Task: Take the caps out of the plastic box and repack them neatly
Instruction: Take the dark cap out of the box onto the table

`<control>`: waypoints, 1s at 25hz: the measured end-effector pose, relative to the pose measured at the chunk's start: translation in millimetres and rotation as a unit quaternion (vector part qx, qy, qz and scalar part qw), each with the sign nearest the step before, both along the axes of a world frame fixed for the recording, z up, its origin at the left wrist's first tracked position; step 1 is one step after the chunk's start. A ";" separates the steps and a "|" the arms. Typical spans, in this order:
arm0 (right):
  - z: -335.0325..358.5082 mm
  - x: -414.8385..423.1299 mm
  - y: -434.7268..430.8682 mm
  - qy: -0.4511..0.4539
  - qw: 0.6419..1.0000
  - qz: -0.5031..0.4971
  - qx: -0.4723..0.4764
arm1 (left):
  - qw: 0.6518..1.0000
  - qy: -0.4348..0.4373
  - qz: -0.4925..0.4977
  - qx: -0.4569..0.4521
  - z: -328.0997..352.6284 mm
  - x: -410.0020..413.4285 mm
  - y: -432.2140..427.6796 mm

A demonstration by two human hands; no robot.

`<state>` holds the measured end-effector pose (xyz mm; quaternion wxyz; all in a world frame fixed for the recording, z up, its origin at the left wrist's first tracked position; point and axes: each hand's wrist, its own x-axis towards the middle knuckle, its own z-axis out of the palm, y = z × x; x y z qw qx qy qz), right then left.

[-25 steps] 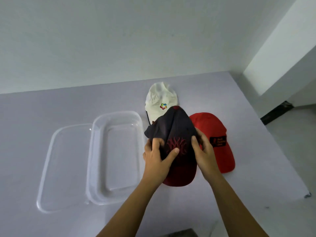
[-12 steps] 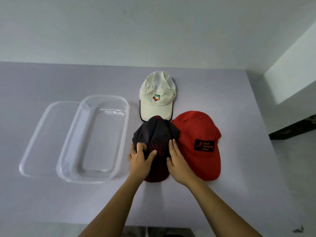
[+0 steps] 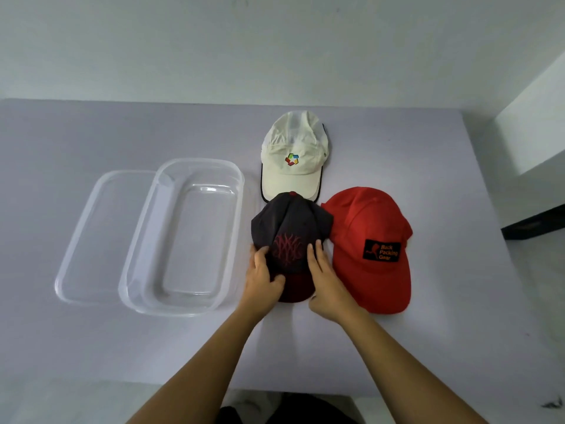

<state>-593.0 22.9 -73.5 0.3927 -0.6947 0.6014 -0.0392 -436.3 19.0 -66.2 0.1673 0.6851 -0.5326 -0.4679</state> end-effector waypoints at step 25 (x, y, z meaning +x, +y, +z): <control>57.1 50.5 40.2 -0.124 0.953 -0.253 -0.114 | 0.949 0.078 -0.213 -0.220 36.7 18.4 19.8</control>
